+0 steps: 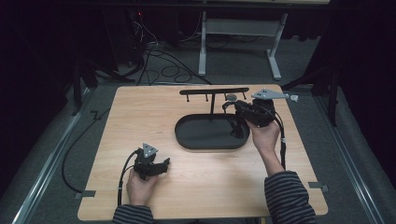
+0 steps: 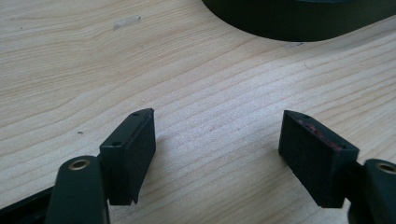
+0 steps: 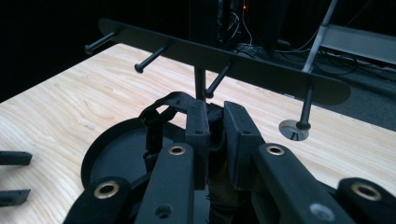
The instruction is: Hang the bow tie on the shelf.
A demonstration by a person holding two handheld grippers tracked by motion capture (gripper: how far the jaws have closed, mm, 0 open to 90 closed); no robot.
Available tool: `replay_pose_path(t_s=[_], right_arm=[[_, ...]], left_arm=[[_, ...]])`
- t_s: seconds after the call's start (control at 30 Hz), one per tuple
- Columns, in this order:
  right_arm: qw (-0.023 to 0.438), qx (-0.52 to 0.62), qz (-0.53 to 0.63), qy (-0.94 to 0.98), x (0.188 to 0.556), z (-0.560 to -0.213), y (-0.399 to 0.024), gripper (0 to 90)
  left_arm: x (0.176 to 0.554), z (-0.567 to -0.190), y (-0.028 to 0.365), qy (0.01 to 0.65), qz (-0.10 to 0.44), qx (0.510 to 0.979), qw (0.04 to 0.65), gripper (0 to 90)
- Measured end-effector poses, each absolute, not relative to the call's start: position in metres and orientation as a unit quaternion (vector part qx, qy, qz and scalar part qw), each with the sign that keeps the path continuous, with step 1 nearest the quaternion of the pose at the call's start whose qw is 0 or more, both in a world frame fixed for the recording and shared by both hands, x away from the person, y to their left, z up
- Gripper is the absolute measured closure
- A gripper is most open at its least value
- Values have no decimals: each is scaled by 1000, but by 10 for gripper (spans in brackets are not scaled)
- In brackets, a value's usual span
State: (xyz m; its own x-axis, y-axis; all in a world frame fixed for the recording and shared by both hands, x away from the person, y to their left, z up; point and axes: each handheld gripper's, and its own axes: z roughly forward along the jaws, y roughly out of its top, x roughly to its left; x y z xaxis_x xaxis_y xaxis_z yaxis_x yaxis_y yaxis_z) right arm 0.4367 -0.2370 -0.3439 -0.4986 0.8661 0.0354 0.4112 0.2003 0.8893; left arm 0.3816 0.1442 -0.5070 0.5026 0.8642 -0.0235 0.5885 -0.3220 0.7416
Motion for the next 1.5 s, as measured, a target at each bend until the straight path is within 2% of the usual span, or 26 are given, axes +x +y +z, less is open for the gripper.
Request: replay_pose_path(t_s=[0.6,1.5], right_arm=[[254,449,456,725,461,-330,-232,823],[248,473,420,733,487,-346,-225,794]], left_arm=[[382,-507,144,460,193,790,357,278],[382,-507,143,459,195,791,355,278]])
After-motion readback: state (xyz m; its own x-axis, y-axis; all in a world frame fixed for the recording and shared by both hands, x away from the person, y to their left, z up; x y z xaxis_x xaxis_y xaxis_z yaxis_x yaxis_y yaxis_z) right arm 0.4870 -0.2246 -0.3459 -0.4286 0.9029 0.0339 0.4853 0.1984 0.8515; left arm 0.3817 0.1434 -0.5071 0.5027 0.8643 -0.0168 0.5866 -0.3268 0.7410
